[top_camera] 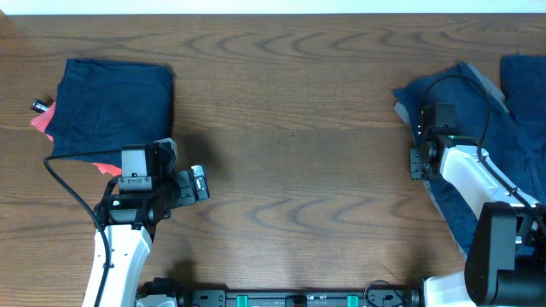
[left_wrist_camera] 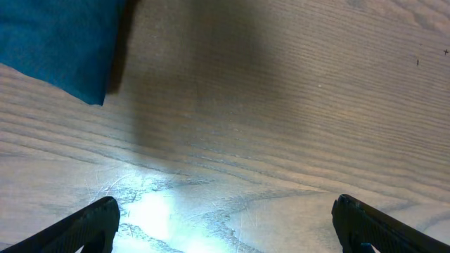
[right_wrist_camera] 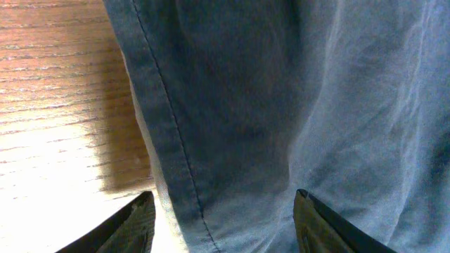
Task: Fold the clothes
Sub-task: 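Move the right gripper to the dark blue shorts' leg hem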
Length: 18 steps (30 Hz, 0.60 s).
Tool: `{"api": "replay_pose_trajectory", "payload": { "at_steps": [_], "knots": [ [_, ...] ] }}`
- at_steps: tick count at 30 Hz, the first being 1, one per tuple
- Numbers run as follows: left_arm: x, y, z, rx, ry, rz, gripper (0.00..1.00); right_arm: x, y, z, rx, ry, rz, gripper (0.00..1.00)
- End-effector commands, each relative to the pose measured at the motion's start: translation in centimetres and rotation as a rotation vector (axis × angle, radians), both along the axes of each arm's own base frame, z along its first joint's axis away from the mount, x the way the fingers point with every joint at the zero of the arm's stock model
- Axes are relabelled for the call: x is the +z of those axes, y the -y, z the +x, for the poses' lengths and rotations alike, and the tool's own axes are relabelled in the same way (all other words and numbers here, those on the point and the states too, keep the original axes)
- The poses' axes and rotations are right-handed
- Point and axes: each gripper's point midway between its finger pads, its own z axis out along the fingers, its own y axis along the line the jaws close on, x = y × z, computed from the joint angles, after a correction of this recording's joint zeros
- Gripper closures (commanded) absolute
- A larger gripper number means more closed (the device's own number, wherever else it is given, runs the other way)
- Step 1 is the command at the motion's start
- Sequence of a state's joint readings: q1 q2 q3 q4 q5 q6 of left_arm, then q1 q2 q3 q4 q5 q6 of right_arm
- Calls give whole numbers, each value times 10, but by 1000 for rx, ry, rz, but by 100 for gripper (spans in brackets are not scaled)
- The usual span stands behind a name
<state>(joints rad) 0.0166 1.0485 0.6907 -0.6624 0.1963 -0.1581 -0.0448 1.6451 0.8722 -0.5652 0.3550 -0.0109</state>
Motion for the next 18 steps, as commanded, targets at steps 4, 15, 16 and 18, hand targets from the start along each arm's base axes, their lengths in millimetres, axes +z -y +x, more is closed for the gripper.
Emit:
{"api": "replay_pose_trajectory", "payload": {
  "at_steps": [4, 15, 16, 18],
  "knots": [
    [7, 1, 5, 0, 17, -7, 2, -9, 6, -5, -30, 0, -5, 37],
    [7, 1, 5, 0, 17, -7, 2, -9, 11, -6, -46, 5, -9, 52],
    [7, 1, 5, 0, 17, -7, 2, -9, 13, -6, -52, 4, -9, 52],
    [8, 1, 5, 0, 17, -7, 2, -9, 16, -8, -64, 4, -8, 53]
  ]
}}
